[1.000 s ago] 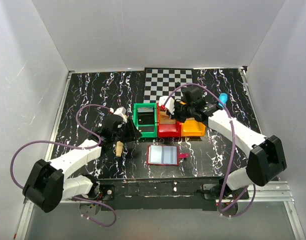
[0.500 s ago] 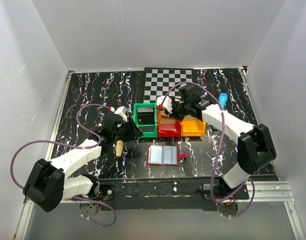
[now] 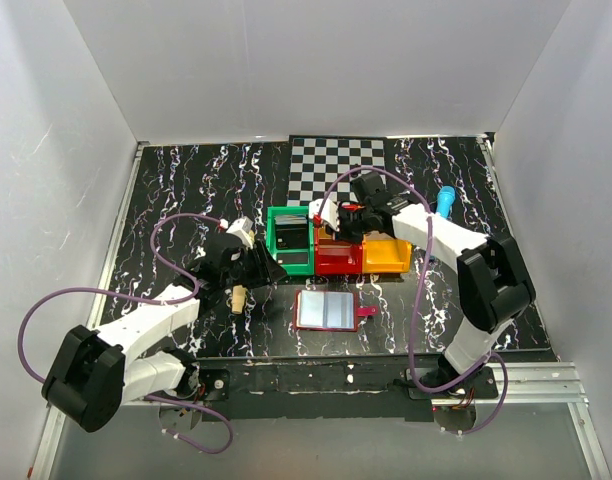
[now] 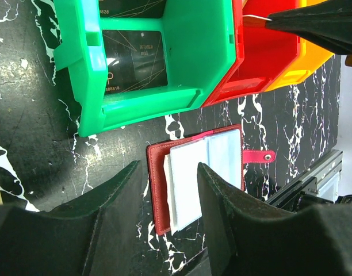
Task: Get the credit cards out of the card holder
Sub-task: Place the credit card in the storage box.
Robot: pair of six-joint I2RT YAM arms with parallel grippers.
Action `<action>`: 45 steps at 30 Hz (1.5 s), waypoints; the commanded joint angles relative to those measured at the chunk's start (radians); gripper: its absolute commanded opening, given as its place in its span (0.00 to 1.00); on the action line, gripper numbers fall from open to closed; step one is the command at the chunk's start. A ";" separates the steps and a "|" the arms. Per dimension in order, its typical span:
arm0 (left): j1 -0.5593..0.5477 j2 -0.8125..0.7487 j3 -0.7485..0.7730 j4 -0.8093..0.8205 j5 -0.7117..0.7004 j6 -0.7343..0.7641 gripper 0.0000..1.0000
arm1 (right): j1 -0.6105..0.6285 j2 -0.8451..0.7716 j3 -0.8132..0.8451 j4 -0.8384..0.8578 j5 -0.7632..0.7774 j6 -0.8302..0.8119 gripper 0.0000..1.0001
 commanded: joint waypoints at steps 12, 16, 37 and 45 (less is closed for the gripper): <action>0.005 -0.002 -0.025 0.044 0.030 0.004 0.42 | -0.004 0.090 0.082 -0.034 -0.026 -0.011 0.01; 0.005 -0.005 -0.025 0.041 0.028 0.008 0.42 | -0.004 0.102 0.079 -0.021 -0.015 -0.002 0.01; 0.005 0.004 -0.031 0.045 0.028 0.014 0.44 | -0.004 0.133 0.105 -0.008 0.051 0.033 0.01; 0.005 0.010 -0.033 0.045 0.028 0.014 0.46 | -0.004 0.127 0.094 0.008 0.068 0.049 0.01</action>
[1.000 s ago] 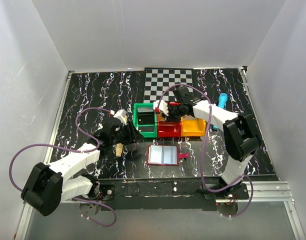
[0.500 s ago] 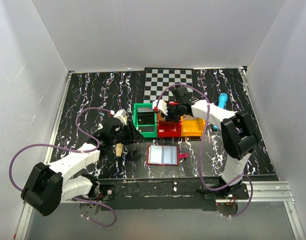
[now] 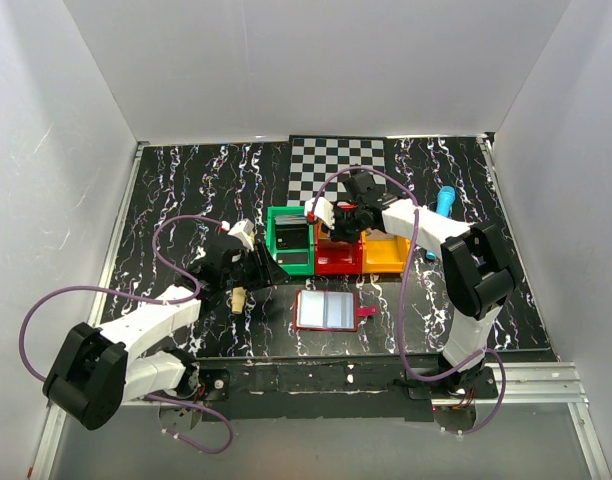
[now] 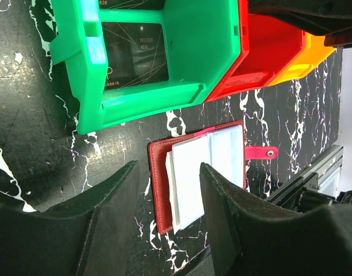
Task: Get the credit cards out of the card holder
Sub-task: Place the credit card in the storage box.
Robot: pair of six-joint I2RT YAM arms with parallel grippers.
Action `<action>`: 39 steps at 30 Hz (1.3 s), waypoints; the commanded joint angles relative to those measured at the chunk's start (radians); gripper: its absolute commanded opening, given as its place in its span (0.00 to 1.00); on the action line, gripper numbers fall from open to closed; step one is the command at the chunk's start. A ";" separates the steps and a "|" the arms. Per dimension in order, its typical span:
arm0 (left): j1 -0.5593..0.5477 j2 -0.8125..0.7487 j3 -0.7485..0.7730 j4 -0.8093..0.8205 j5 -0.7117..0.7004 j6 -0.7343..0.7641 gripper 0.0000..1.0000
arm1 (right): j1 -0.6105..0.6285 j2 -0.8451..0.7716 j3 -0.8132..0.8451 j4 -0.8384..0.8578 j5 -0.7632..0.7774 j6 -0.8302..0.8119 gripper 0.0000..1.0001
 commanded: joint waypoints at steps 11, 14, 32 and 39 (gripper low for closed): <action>0.005 -0.008 -0.009 0.008 -0.002 0.015 0.48 | -0.003 0.001 0.026 0.044 0.048 0.033 0.09; 0.005 -0.005 -0.009 0.008 0.001 0.014 0.48 | -0.003 0.000 0.026 0.048 0.055 0.039 0.11; 0.005 -0.005 -0.014 0.011 0.004 0.014 0.49 | -0.001 -0.006 0.027 0.054 0.066 0.050 0.17; 0.005 -0.005 -0.011 0.009 0.003 0.012 0.50 | 0.000 -0.008 0.029 0.057 0.069 0.054 0.26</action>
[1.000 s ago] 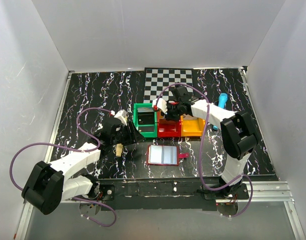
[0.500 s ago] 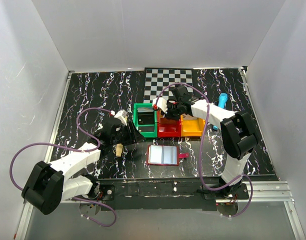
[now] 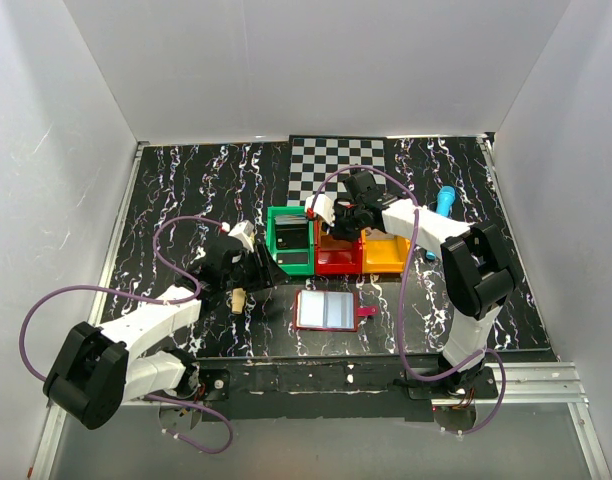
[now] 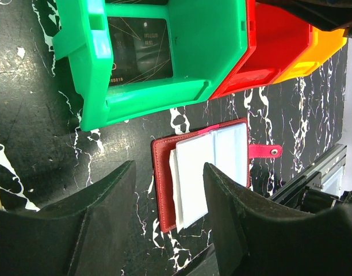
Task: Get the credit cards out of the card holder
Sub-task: Place the credit card in the storage box.
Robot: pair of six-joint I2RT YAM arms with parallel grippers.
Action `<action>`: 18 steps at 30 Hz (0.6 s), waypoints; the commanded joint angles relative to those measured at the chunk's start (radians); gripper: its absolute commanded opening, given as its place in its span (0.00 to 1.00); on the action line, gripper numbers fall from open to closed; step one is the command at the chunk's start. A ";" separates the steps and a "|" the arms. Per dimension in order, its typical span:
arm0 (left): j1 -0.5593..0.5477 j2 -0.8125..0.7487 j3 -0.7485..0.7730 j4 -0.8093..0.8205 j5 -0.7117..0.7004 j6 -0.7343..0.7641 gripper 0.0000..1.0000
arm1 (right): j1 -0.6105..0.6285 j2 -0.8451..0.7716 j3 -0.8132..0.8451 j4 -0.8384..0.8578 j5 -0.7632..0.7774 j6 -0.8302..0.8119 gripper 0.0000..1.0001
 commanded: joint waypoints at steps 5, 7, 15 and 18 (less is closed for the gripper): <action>0.005 -0.007 -0.005 0.008 0.004 0.011 0.50 | 0.000 -0.008 0.030 0.029 0.006 0.010 0.27; 0.005 -0.007 -0.005 0.008 0.003 0.011 0.50 | 0.000 -0.012 0.032 0.029 0.011 0.011 0.27; 0.005 -0.009 -0.002 0.007 0.003 0.014 0.50 | 0.002 -0.022 0.040 0.036 0.026 0.019 0.28; 0.005 -0.010 -0.003 0.005 0.004 0.014 0.50 | 0.000 -0.025 0.043 0.039 0.031 0.022 0.28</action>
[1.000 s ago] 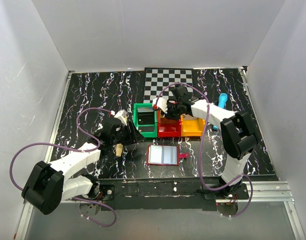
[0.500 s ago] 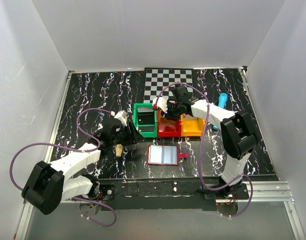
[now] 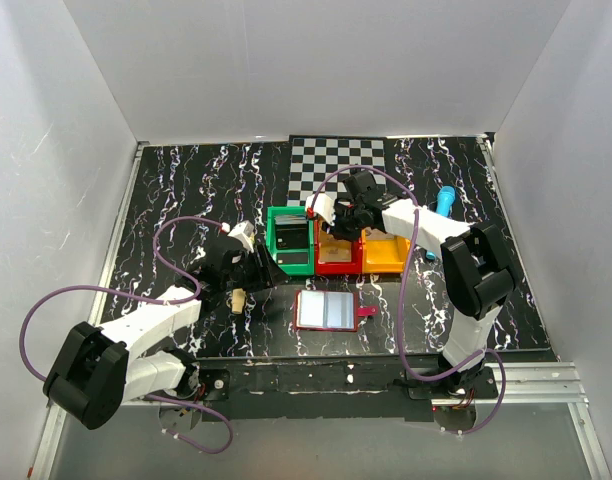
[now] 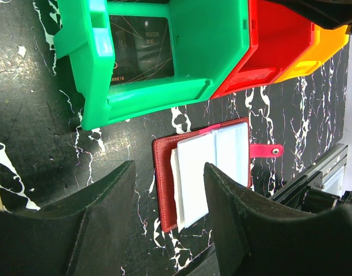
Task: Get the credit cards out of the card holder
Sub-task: Place the credit card in the storage box, then remove the credit card from the card holder.
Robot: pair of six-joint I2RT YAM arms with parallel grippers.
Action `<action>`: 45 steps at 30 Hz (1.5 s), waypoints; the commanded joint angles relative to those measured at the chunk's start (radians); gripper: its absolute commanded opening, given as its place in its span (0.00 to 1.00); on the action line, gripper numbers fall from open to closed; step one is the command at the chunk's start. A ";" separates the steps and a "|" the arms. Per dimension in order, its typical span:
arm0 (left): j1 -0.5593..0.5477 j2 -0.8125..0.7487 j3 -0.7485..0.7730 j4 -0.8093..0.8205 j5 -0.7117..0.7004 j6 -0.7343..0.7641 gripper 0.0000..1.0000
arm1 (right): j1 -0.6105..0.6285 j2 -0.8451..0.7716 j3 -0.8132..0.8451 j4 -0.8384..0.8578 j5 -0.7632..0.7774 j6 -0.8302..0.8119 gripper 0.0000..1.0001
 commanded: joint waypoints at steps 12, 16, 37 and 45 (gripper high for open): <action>0.005 -0.012 0.006 0.004 0.003 0.015 0.51 | 0.002 -0.110 0.075 0.114 0.081 0.116 0.30; 0.005 -0.016 0.006 0.000 -0.003 0.015 0.53 | 0.003 -0.216 0.035 0.200 0.142 0.251 0.33; -0.201 -0.141 0.023 -0.085 -0.191 0.052 0.63 | 0.170 -0.868 -0.543 0.034 0.553 1.314 0.92; -0.300 -0.115 -0.008 -0.075 -0.225 -0.059 0.64 | 0.177 -1.086 -0.764 -0.017 0.494 1.558 0.93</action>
